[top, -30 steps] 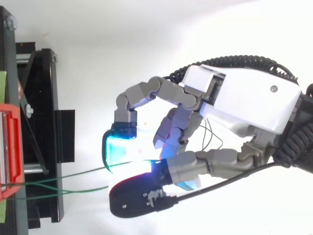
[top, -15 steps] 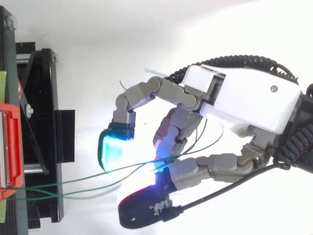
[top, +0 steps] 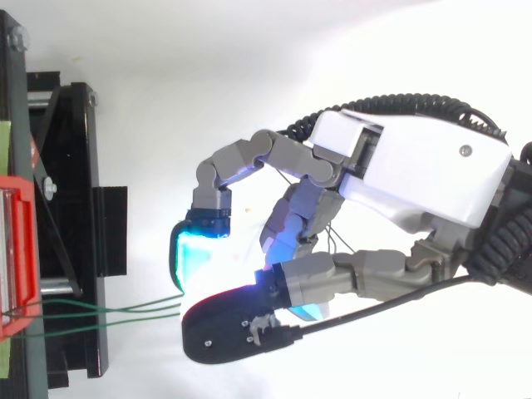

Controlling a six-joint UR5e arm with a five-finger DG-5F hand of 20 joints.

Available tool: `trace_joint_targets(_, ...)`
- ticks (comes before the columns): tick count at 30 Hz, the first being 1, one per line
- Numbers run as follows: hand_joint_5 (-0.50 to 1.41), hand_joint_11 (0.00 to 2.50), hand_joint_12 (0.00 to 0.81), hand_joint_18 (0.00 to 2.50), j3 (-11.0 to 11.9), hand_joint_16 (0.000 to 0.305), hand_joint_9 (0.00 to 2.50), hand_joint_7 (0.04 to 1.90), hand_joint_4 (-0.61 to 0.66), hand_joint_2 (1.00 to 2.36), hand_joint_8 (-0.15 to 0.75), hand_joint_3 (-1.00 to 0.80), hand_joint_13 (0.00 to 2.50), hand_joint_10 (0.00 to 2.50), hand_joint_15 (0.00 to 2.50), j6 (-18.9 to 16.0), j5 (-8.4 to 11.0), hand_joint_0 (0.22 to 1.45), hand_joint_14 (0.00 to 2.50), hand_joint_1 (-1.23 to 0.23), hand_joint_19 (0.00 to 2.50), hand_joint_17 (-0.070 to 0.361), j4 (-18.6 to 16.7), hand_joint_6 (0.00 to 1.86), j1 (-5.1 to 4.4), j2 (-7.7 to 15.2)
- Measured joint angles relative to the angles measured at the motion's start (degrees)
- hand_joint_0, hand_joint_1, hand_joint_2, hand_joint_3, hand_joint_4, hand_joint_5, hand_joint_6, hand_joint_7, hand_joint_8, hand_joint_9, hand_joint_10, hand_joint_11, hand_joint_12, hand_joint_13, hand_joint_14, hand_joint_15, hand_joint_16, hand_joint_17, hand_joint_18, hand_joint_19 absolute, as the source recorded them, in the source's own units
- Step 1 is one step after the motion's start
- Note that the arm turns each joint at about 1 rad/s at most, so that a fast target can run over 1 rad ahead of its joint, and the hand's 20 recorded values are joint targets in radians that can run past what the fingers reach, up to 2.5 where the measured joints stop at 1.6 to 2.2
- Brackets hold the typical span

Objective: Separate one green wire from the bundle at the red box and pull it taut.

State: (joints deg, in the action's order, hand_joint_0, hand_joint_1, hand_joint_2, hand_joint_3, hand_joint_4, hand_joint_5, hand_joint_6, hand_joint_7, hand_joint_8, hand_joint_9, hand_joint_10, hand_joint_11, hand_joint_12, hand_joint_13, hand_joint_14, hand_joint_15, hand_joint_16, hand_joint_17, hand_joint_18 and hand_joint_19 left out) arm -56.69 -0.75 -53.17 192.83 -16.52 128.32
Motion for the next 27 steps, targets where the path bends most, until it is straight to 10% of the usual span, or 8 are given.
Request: trace_joint_targets(27, -0.11, 1.39, 0.399, 0.86, 0.0, 0.059, 1.64, 1.07, 0.08, 1.0, 0.28, -0.5, 1.43, 0.02, 1.16, -0.19, 0.0, 0.44, 0.02, -0.46, 0.63, 0.134, 0.28, 0.86, 0.0, 0.0)
